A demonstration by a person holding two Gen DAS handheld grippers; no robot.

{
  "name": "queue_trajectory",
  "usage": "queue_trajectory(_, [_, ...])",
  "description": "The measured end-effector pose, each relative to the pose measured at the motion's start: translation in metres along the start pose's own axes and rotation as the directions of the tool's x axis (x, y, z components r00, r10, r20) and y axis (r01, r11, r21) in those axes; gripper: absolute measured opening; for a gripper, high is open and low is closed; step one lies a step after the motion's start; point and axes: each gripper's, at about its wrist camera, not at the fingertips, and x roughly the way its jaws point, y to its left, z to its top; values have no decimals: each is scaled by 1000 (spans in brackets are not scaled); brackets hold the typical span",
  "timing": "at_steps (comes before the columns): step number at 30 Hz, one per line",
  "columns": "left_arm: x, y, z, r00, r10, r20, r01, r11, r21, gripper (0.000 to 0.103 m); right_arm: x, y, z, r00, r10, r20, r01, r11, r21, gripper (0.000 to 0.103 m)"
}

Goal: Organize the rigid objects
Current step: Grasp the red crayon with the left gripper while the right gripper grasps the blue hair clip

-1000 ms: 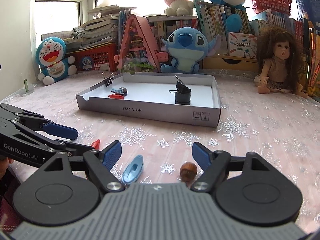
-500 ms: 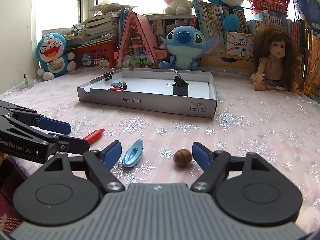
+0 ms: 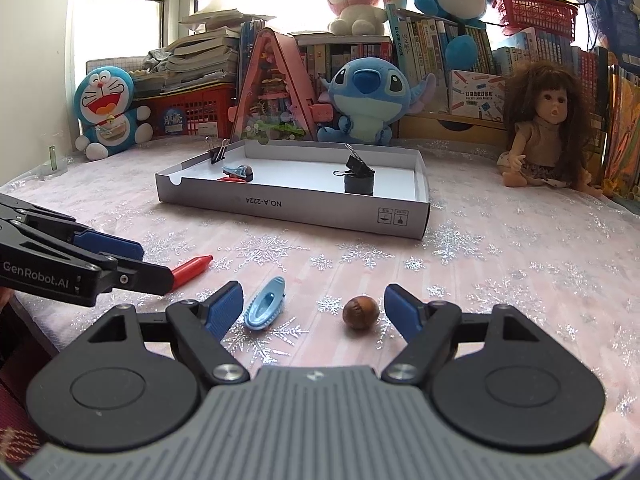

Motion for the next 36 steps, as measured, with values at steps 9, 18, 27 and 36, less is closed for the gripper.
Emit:
queue_trajectory(9, [9, -6, 1, 1000, 26, -5, -26, 999, 35, 45, -1, 0, 1, 1000, -24, -13, 24, 999, -40, 86])
queue_trajectory(18, [11, 12, 5, 997, 78, -10, -78, 997, 0, 45, 2, -5, -1, 997, -68, -29, 67, 997, -37, 86])
queue_trajectory(27, [6, -5, 6, 999, 20, 31, -22, 997, 76, 45, -7, -1, 1, 1000, -6, 2, 6, 998, -58, 84])
queue_trajectory(36, [16, -16, 8, 999, 15, 38, -20, 991, 133, 48, -7, 10, 0, 994, 105, -26, -107, 990, -92, 51])
